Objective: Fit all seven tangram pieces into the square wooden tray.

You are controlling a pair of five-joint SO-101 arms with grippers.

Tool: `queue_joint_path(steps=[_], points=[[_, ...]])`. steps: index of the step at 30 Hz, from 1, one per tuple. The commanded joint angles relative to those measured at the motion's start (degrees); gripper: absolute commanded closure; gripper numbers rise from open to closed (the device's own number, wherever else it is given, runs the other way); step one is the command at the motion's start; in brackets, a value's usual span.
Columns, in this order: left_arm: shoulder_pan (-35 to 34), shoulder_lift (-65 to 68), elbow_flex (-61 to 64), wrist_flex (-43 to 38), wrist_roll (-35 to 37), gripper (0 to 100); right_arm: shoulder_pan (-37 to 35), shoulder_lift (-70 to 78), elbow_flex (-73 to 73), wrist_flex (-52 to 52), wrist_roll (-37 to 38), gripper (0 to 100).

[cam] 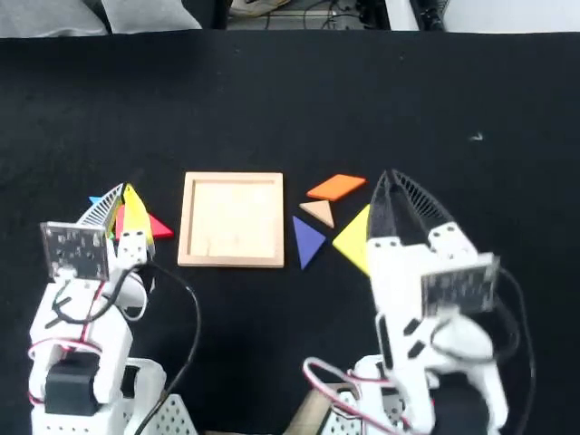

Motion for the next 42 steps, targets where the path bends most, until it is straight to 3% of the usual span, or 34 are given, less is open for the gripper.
queue_joint_path(steps=[1, 11, 20, 27, 33, 35, 39, 42], points=[[0.66, 11.34, -8.75, 0.35, -0.26, 97, 1.14, 12.35, -10.07, 2.99, 0.09, 98.3], [0.57, 55.30, -33.71, 15.91, -0.26, 97, 0.88, 42.77, -40.48, 27.78, 0.18, 98.3], [-0.92, 79.91, -46.90, 23.12, -0.18, 97, 1.23, 54.99, -43.82, 32.00, 1.41, 98.7], [-0.75, 86.86, -47.08, 24.53, -0.35, 84, 1.41, 58.24, -33.54, 26.90, 5.54, 98.6], [-0.84, 85.19, -46.02, 22.33, -0.18, 84, 6.42, 61.76, -23.60, 21.89, 7.38, 97.8], [-0.92, 84.31, -43.65, 18.90, -0.18, 84, 7.91, 62.90, -22.73, 21.89, 7.38, 92.6], [-0.57, 81.41, -38.37, 12.92, -0.18, 83, 8.79, 65.27, -21.41, 21.63, 7.03, 73.0], [-0.66, 78.42, -36.26, 11.69, -0.26, 83, 6.86, 67.56, -20.00, 21.45, 7.03, 65.9]])
